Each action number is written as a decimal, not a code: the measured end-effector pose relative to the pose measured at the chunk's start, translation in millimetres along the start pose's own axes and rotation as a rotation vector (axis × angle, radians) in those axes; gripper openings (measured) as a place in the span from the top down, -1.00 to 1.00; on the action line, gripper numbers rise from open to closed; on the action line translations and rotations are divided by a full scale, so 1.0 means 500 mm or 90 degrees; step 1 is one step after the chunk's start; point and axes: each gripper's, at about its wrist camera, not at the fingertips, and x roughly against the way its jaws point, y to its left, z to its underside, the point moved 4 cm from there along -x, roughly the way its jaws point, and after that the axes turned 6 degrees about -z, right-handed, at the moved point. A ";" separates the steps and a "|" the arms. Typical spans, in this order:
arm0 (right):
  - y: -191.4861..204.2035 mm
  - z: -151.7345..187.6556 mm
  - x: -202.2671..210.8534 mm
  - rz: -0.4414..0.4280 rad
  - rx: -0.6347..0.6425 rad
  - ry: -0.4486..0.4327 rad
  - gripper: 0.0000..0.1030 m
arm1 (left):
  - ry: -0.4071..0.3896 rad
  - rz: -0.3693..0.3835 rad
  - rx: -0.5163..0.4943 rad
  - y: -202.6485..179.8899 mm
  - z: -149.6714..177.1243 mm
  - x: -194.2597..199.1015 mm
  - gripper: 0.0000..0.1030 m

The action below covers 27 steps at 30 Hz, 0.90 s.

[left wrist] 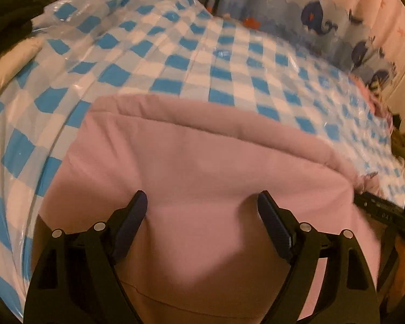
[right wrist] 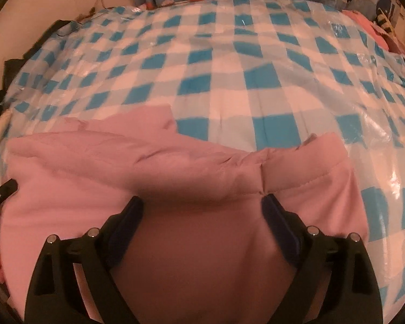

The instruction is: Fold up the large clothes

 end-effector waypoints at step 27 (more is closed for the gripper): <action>0.067 -0.084 0.041 0.041 0.058 -0.105 -0.88 | 0.000 -0.029 0.023 0.043 -0.051 -0.017 -0.67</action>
